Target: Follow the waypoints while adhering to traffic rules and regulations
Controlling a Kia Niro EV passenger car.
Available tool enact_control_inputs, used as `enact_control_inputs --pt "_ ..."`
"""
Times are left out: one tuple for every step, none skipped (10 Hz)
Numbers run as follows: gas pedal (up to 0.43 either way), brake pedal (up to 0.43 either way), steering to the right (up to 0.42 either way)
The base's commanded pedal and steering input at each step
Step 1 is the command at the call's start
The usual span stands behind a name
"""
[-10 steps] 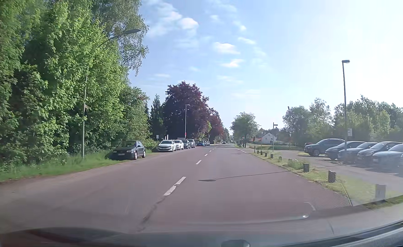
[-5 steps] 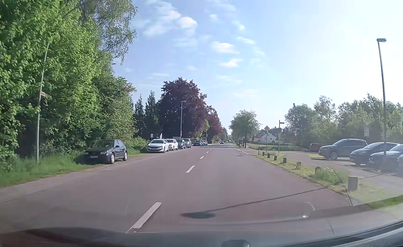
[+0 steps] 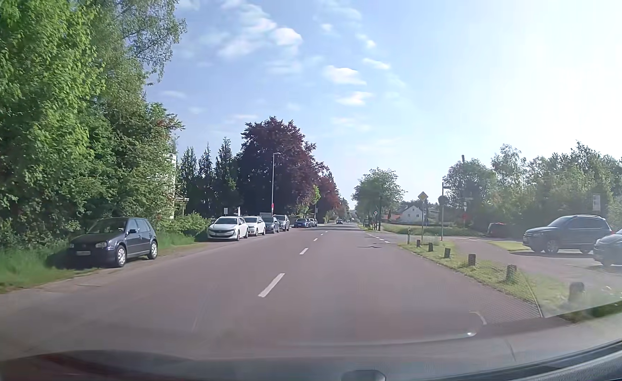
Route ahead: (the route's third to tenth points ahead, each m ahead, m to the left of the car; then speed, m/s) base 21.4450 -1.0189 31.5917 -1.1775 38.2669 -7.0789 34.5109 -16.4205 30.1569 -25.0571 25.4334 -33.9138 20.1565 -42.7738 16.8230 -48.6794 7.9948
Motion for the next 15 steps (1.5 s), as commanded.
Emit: enact_control_inputs --pt "0.000 0.189 0.011" --pt "0.000 0.189 0.011" --pt "0.000 0.189 0.011" --pt "0.000 0.189 0.011" --pt "0.000 0.189 0.011" --pt "0.000 0.189 0.011" --pt "0.000 0.189 0.011" --pt "0.000 0.189 0.011" --pt "0.000 0.183 0.012" --pt "0.000 0.171 0.012" --pt "0.000 0.165 0.012" --pt "0.000 0.165 0.012" --pt "0.000 0.165 0.012" --pt "0.000 0.165 0.012" --pt "0.000 0.165 0.013"
